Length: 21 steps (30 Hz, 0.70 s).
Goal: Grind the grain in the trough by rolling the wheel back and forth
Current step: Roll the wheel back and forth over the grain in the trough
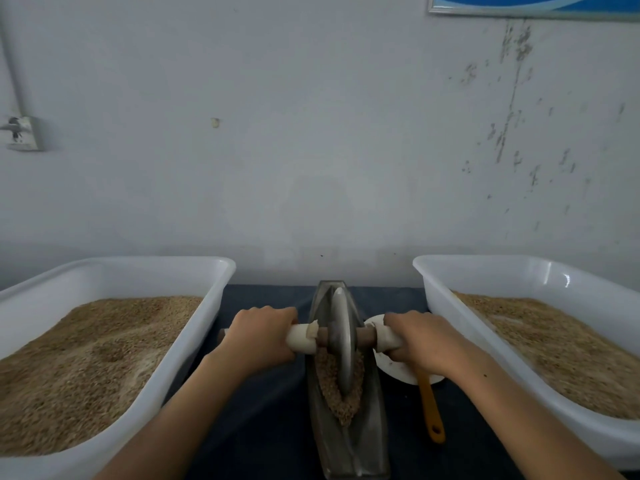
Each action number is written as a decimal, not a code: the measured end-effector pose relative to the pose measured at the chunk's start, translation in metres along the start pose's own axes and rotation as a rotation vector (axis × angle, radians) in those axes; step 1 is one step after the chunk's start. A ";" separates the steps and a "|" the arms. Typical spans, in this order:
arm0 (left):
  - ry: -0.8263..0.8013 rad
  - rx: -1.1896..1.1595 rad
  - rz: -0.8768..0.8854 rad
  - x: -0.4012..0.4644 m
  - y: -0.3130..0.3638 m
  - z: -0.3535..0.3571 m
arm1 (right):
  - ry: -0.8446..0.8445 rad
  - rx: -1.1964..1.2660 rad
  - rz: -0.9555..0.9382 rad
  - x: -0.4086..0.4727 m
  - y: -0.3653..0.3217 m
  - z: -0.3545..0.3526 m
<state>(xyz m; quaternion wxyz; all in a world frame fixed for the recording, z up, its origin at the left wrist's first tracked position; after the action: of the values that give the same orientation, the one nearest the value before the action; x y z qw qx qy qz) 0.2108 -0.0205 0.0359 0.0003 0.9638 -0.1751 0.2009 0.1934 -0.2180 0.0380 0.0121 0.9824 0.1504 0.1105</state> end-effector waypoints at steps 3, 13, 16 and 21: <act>0.097 0.022 -0.005 0.001 -0.002 -0.002 | 0.159 -0.068 0.014 0.005 -0.002 -0.002; 0.070 0.042 -0.002 -0.002 -0.002 -0.001 | 0.105 -0.012 -0.017 0.006 0.004 0.003; -0.072 0.024 0.001 -0.004 -0.002 0.005 | -0.008 -0.024 -0.048 0.003 0.002 0.004; -0.163 -0.018 -0.019 -0.006 -0.004 0.011 | -0.007 -0.005 -0.069 0.002 -0.001 0.001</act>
<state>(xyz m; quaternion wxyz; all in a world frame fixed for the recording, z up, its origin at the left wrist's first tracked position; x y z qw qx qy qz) 0.2116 -0.0154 0.0241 -0.0035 0.9786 -0.1672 0.1202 0.1952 -0.2160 0.0371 0.0187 0.9769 0.1839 0.1068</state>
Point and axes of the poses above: each hand's wrist, its own x-axis towards the middle knuckle, its own z-axis out of the palm, y = z × x, the point moved 8 cm from there along x, towards the middle knuckle, and after that the axes turned 8 degrees about y, right-handed, at the moved point
